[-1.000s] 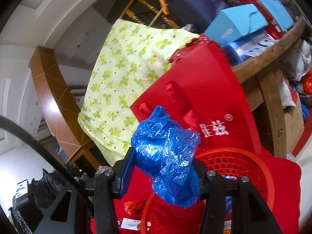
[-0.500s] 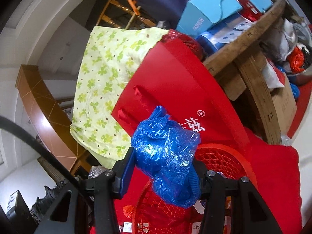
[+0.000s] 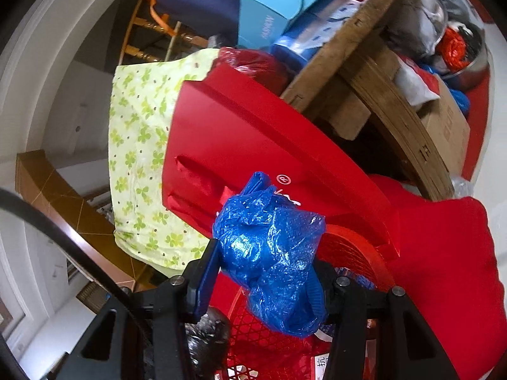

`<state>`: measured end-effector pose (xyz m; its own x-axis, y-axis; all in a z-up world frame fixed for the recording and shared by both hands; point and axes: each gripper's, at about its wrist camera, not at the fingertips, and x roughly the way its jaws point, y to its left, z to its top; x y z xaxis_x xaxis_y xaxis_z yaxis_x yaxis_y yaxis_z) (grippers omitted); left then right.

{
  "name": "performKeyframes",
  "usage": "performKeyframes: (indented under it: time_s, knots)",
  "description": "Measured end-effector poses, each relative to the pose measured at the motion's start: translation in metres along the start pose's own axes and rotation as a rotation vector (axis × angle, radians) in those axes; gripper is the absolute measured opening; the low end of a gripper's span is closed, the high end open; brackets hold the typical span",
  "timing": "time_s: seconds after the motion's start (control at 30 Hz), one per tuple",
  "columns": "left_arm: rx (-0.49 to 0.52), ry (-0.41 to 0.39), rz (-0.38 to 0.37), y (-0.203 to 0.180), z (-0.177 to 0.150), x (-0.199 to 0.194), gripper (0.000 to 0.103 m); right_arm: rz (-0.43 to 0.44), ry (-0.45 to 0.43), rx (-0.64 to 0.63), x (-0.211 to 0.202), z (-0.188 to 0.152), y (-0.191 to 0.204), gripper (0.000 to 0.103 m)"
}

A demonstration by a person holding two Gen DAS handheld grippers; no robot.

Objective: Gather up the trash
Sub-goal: 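Lower the blue bag and black-grey bundle into the red basket, opening both grippers, then move both grippers back to the remaining trash on the blanket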

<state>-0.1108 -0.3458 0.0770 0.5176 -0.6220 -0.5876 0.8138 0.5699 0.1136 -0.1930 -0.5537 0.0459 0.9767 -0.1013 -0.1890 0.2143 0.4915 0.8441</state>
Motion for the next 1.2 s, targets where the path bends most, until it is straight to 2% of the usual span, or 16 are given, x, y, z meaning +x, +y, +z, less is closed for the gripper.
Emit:
performKeyframes:
  time_s: [0.23,0.37,0.4,0.67,0.77,0.9,1.07,1.2]
  knots:
    - [-0.011,0.041,-0.041,-0.007,-0.013,0.017,0.034,-0.022,0.045,0.012,0.010,-0.005,-0.002,0.054]
    - [-0.019,0.044,-0.033,-0.007,-0.018,0.020,0.053,-0.051,0.070,0.000,0.014,-0.008,-0.001,0.058]
    - [-0.024,0.043,-0.031,-0.005,-0.020,0.020,0.055,-0.052,0.075,0.001,0.015,-0.008,-0.002,0.060]
    - [-0.046,0.028,0.018,0.015,-0.036,0.006,0.059,-0.057,0.070,-0.020,0.017,-0.013,0.003,0.066]
    - [-0.053,0.012,0.076,0.027,-0.048,-0.007,0.060,-0.056,0.063,-0.053,0.018,-0.015,0.010,0.066]
    - [-0.059,-0.011,0.170,0.047,-0.070,-0.023,0.068,-0.052,0.059,-0.106,0.022,-0.020,0.022,0.066]
    - [-0.087,0.017,0.273,0.083,-0.099,-0.036,0.068,-0.043,0.043,-0.193,0.027,-0.032,0.046,0.066]
    - [-0.166,0.049,0.349,0.124,-0.125,-0.051,0.068,-0.020,0.017,-0.304,0.030,-0.048,0.073,0.066]
